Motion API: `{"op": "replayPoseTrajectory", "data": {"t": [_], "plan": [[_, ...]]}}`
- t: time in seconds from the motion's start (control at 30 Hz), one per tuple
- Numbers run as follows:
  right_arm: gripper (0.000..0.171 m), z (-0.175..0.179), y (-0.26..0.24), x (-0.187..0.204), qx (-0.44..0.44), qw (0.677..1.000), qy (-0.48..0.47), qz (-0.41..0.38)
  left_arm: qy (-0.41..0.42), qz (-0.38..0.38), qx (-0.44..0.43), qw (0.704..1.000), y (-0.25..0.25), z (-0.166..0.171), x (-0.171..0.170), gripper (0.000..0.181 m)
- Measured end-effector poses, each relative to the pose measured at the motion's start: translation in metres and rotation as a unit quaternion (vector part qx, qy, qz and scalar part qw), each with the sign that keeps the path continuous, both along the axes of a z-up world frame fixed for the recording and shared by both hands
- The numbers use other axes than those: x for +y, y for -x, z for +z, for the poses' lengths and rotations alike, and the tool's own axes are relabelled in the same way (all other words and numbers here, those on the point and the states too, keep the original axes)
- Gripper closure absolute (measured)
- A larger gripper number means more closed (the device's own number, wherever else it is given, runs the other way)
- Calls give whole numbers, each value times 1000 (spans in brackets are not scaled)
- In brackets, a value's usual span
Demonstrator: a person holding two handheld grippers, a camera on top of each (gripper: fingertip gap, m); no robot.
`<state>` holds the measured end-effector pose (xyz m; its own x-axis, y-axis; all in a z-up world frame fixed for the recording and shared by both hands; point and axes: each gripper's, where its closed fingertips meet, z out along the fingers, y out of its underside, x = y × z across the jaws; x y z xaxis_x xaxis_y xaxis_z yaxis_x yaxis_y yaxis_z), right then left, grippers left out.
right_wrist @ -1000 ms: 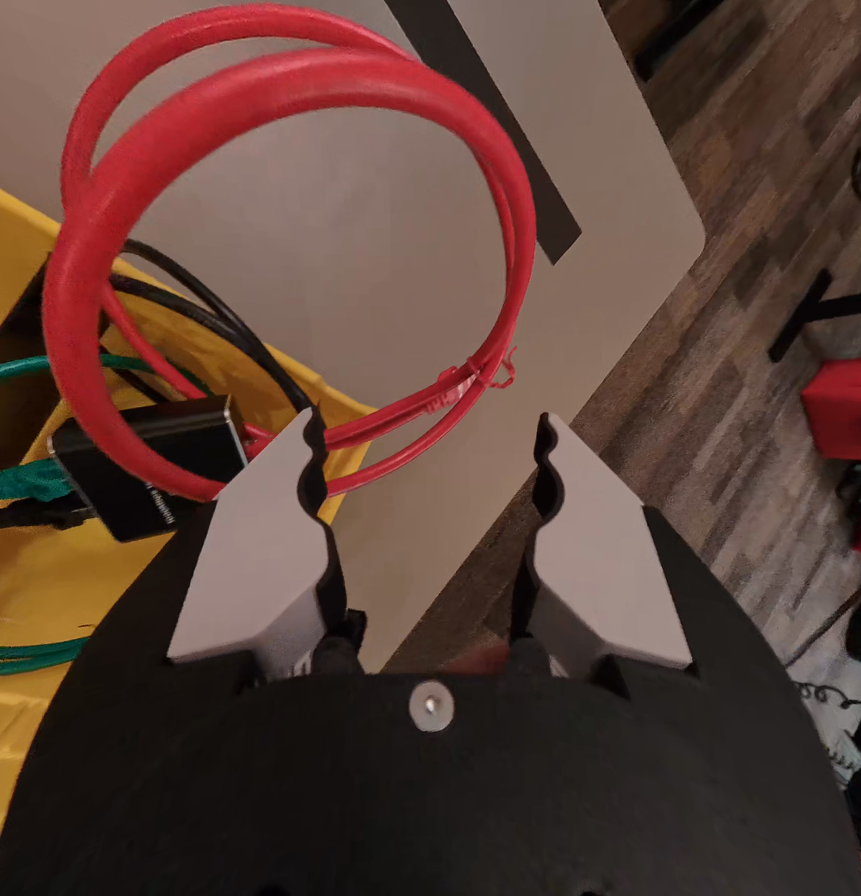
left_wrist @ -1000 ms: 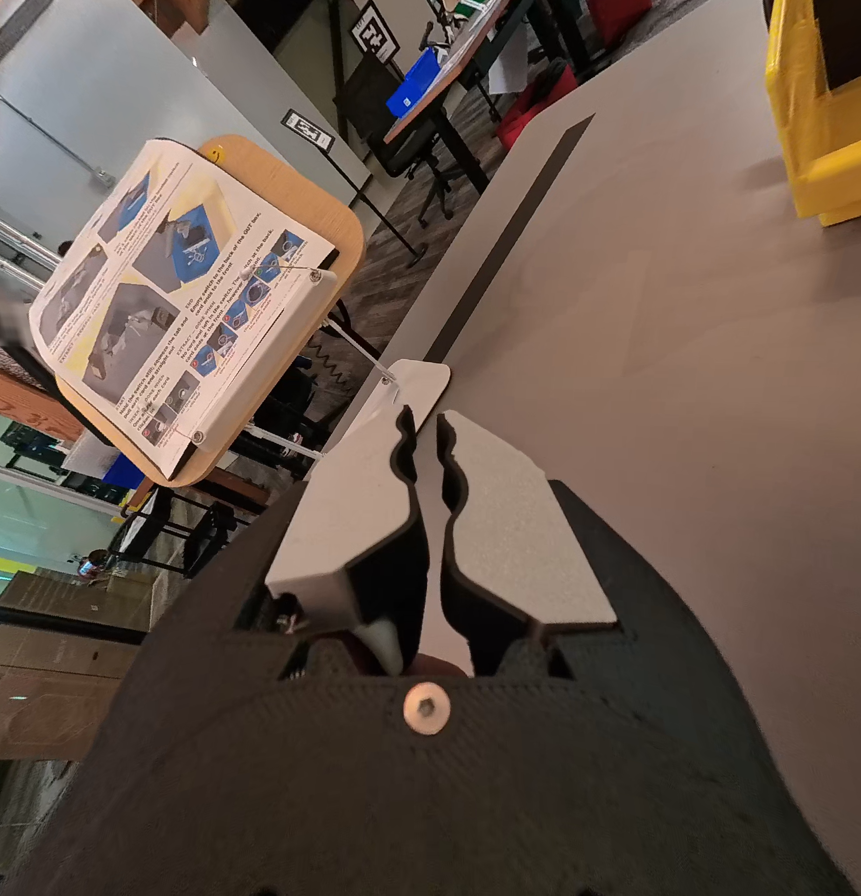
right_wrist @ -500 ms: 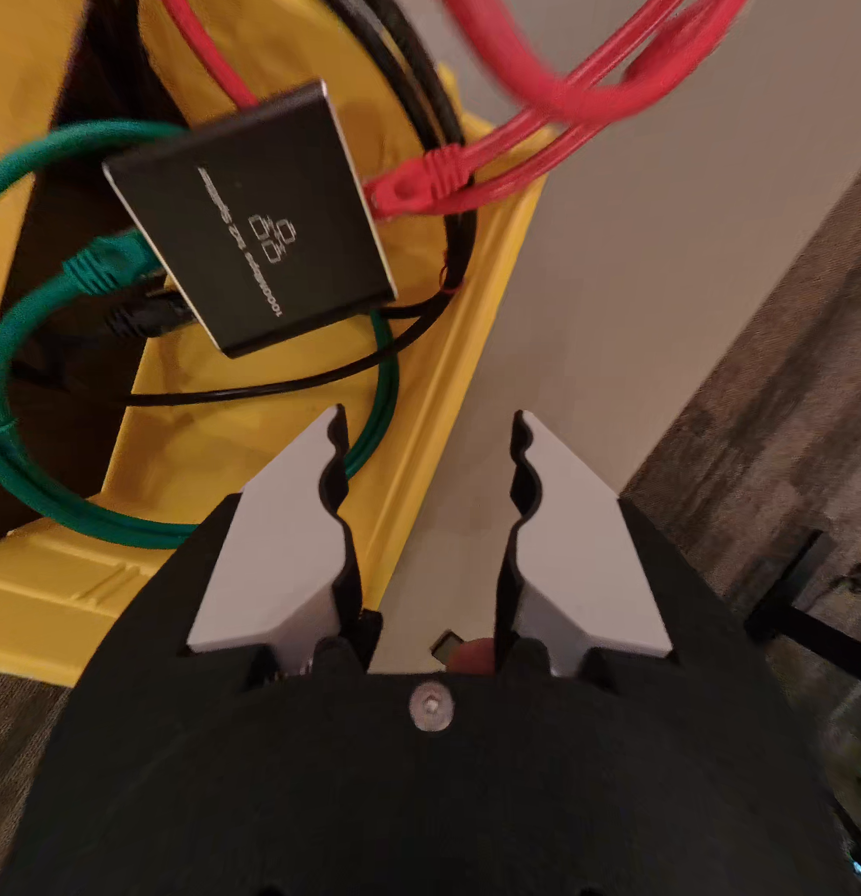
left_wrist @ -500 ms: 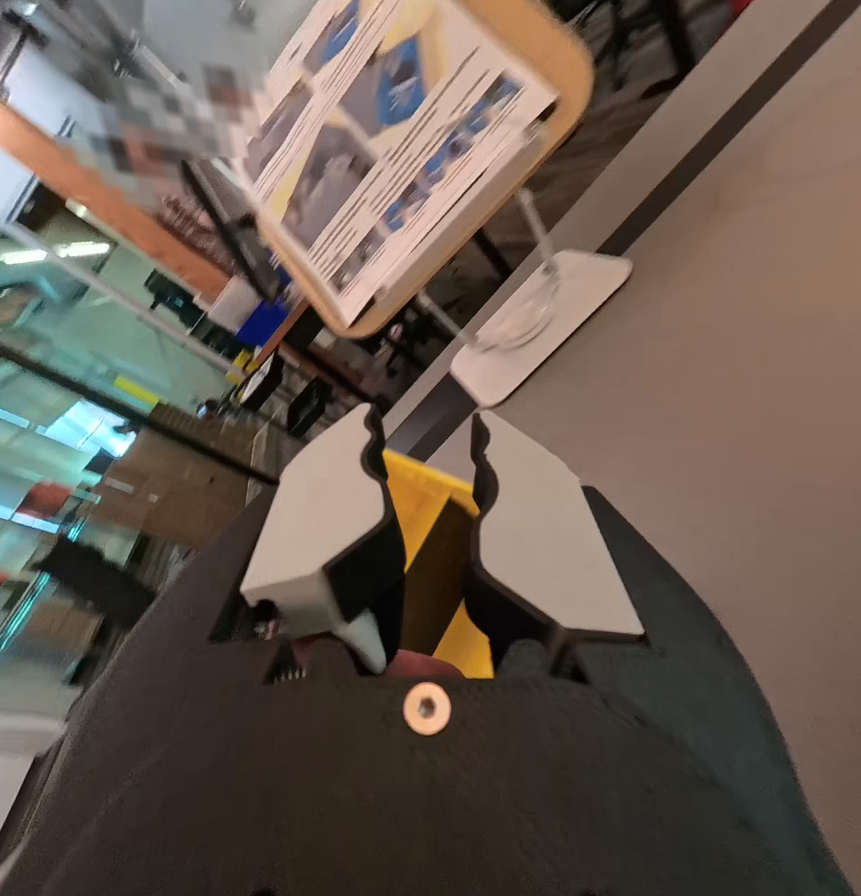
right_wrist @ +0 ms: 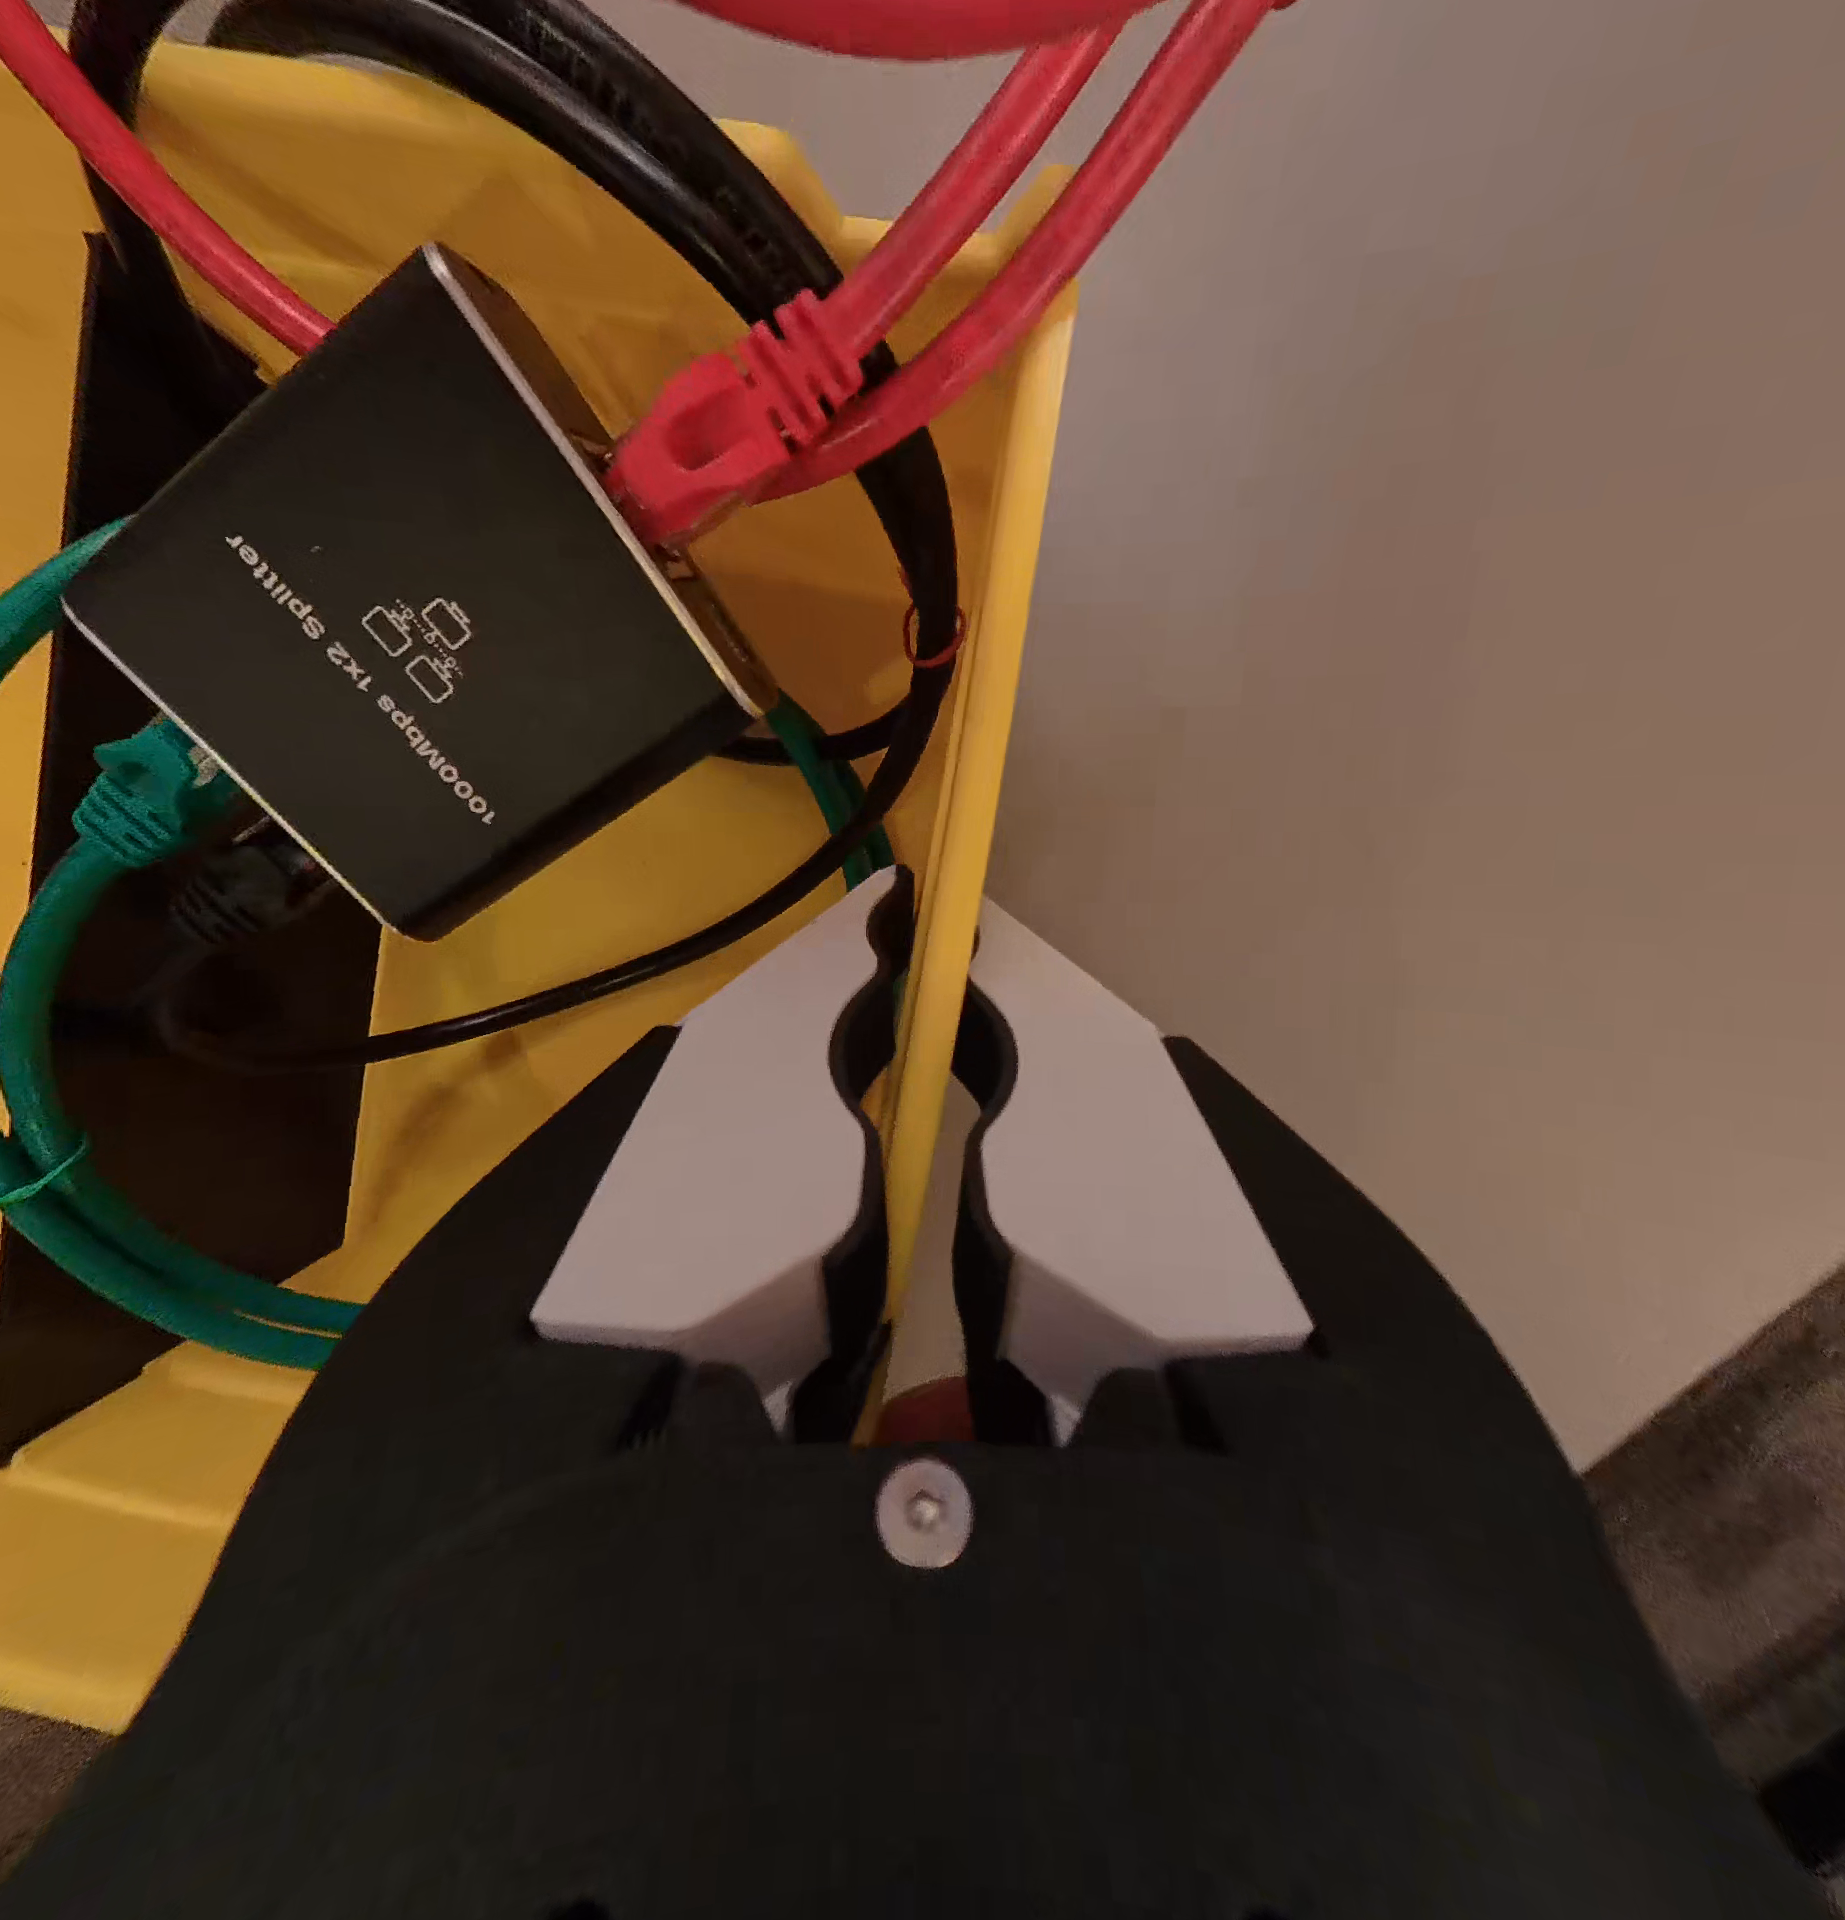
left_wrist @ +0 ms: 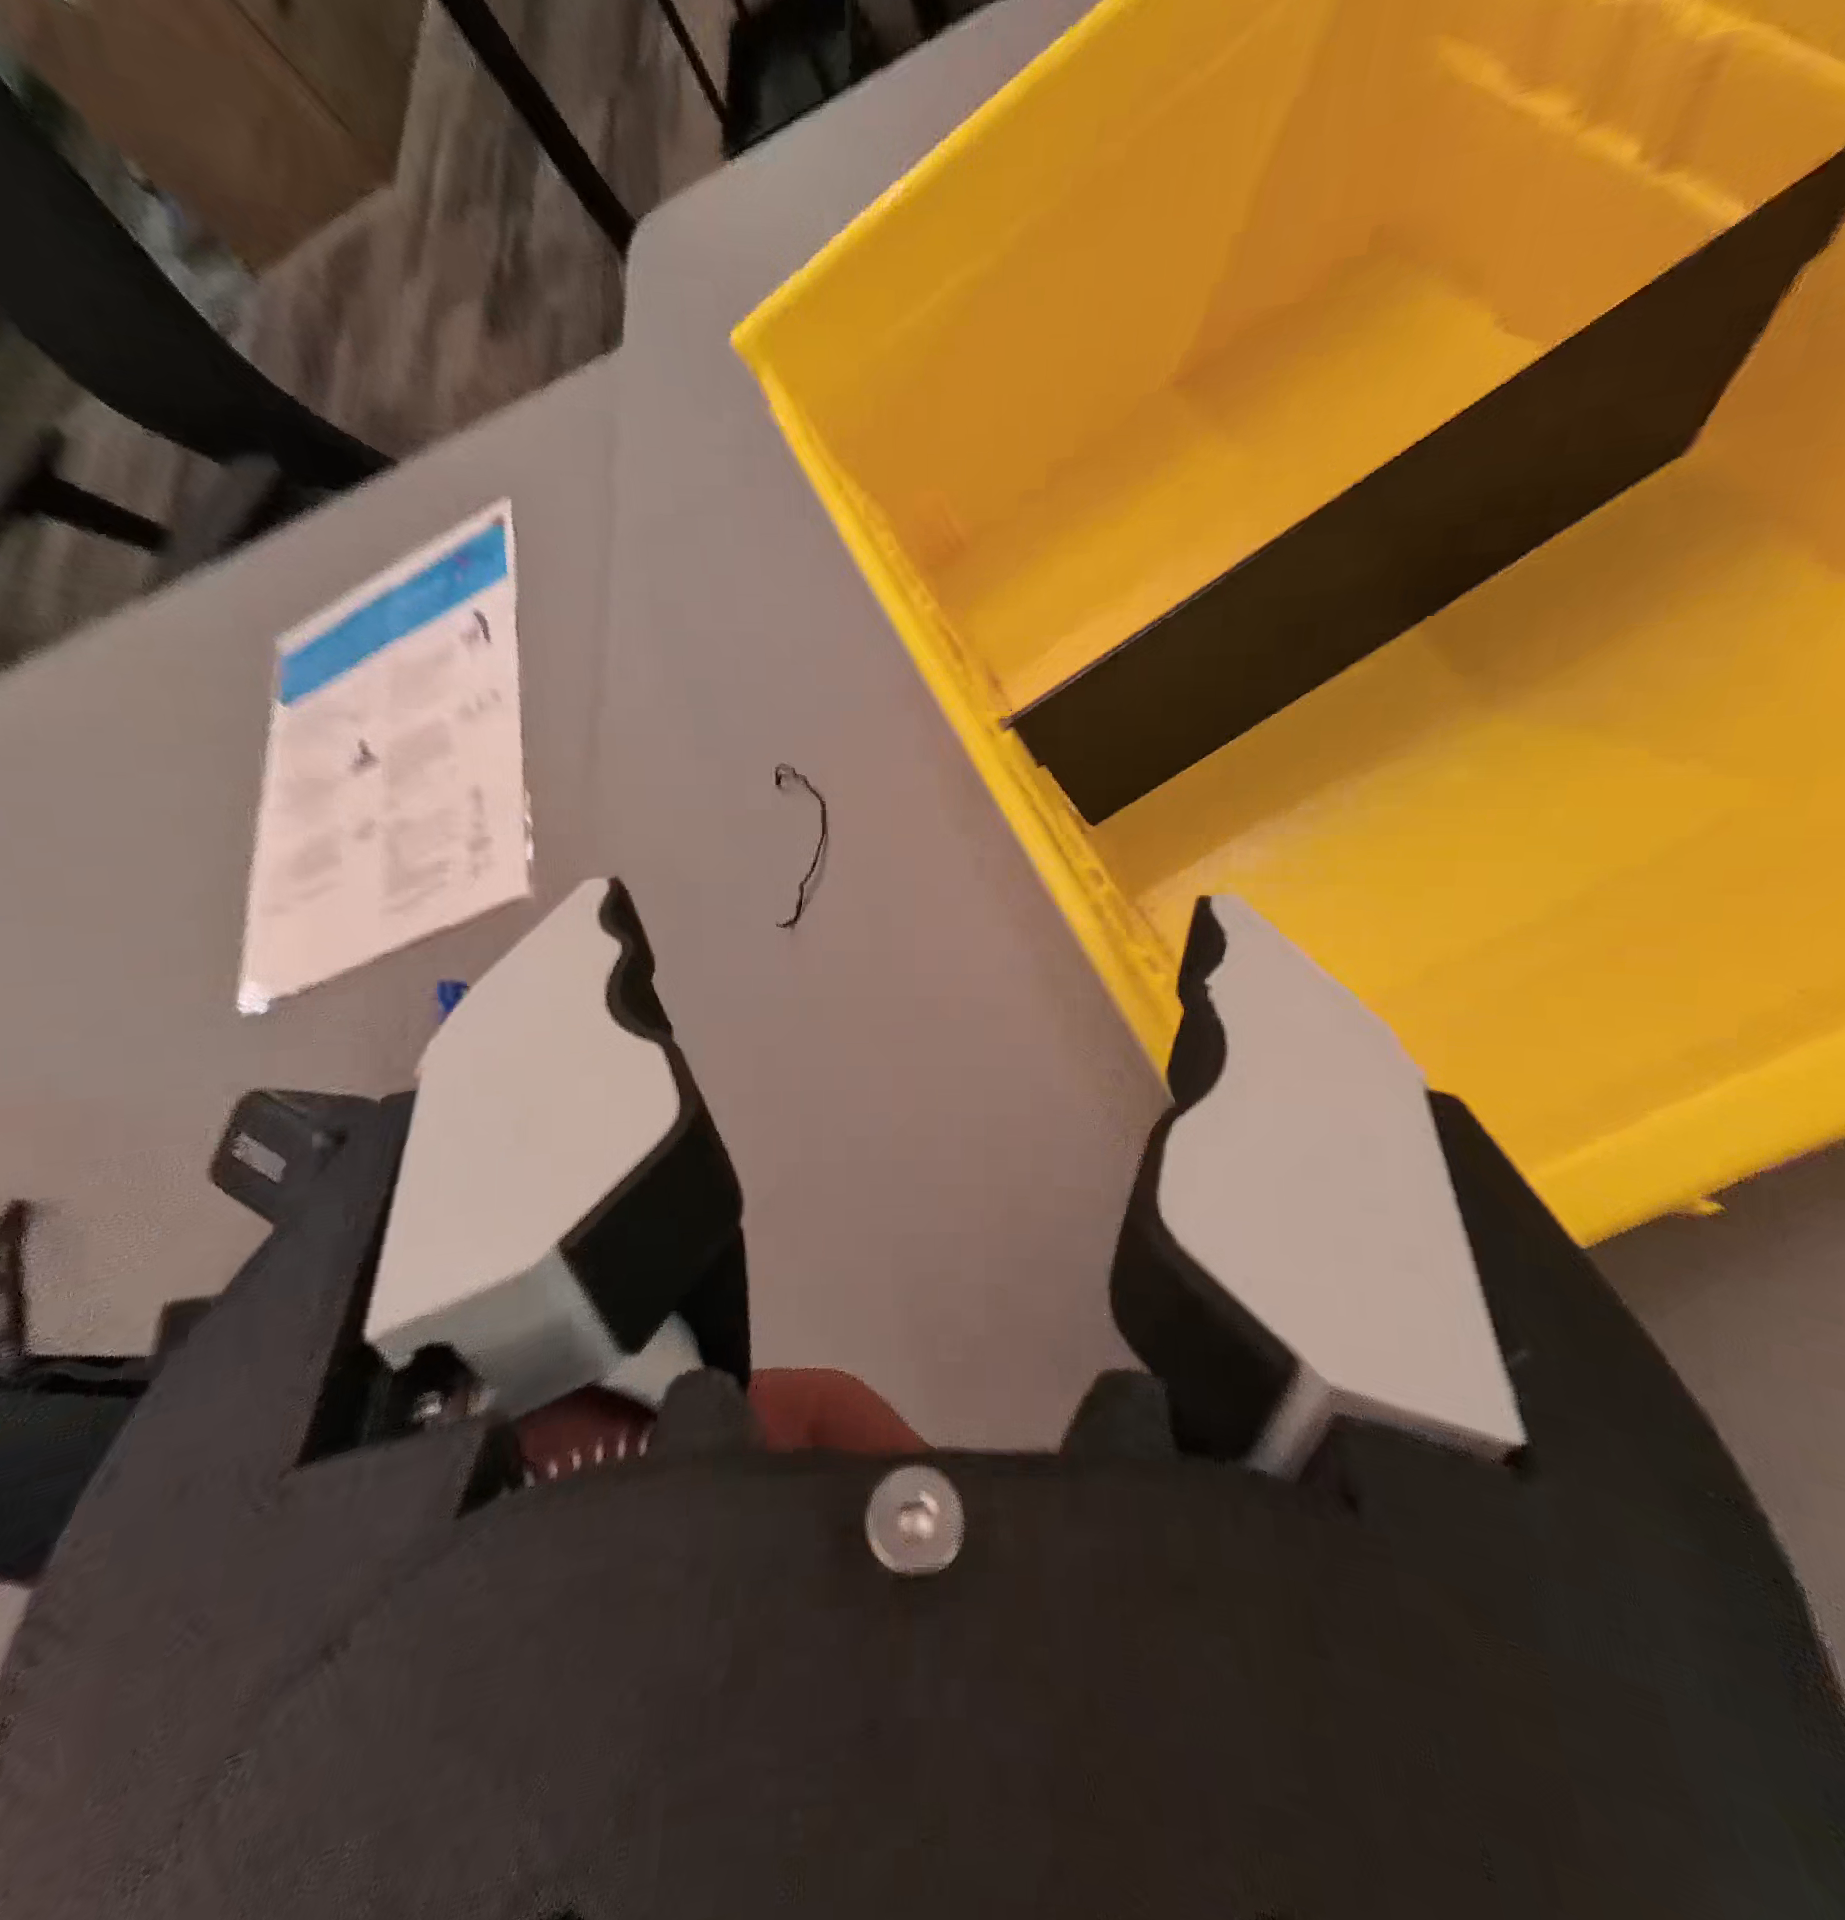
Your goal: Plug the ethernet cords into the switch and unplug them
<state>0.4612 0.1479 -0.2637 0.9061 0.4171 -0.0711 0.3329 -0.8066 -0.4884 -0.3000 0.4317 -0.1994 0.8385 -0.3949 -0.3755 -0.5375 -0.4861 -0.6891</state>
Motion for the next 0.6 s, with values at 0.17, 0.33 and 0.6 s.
{"op": "replayPoseTrajectory", "data": {"t": [0.17, 0.33, 0.6], "plan": [[171, 0, 28, 34, -6, 999, -3, 49, 30, -18, -57, 998, -10, -8, 8, 89], [171, -1, 63, 69, -9, 996, -4, 91, 40, -44, -69, 996, -32, -9, 6, 93], [171, -1, 127, 113, -4, 988, -6, 152, 77, -79, -88, 990, -59, -18, 0, 99]]}}
